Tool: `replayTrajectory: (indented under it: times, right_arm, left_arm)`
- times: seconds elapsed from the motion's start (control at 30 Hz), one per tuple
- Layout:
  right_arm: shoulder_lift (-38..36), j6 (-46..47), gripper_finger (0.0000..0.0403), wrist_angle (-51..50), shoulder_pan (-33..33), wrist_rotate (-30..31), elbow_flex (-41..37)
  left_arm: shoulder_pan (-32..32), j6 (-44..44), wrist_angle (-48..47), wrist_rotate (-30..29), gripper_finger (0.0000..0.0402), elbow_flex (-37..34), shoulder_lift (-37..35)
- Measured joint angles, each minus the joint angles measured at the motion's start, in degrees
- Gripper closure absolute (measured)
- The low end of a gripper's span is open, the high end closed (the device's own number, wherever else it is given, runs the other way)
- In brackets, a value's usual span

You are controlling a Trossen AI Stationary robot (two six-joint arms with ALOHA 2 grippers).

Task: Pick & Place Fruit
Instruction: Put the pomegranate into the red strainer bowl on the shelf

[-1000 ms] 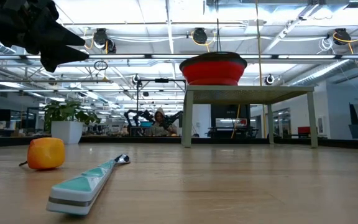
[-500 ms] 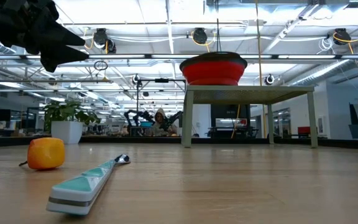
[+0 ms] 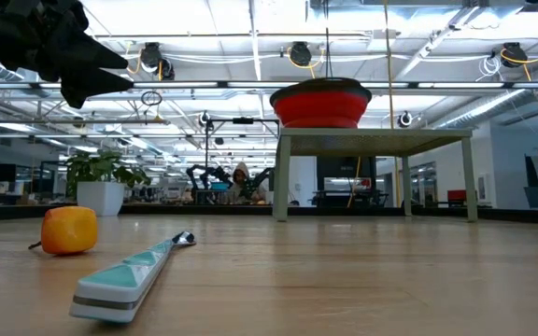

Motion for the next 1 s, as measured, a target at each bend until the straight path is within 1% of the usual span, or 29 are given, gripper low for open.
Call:
replayTrajectory:
  times: [0.13, 0.27, 0.47, 0.67, 0.77, 1.0]
  right_arm:
    - [-3.1, 10.4, 0.0223, -2.5, -3.6, -8.9, 0.0]
    - [-4.8, 16.9, 0.0221, -3.4, -6.5, -16.9, 0.0]
    - [-5.5, 22.0, 0.0222, -2.1, -9.4, -28.6, 0.0]
    - [-5.5, 24.8, 0.0220, 4.7, -10.6, -40.2, 0.0]
    - [-5.5, 25.1, 0.0221, 6.5, -10.6, -42.3, 0.0]
    - [-5.1, 25.0, 0.0220, 6.0, -10.7, -42.5, 0.0]
  left_arm:
    - [0.0, 0.0, 0.0, 0.0, 0.0176, 0.0, 0.0]
    - [0.0, 0.1, 0.0, -0.1, 0.0176, 0.0, 0.0]
    - [0.0, 0.1, 0.0, -2.1, 0.0176, 0.0, 0.0]
    - [0.0, 0.1, 0.0, -3.0, 0.0176, 0.0, 0.0]
    - [0.0, 0.1, 0.0, -3.0, 0.0176, 0.0, 0.0]
    - [0.0, 0.0, 0.0, -3.0, 0.0176, 0.0, 0.0]
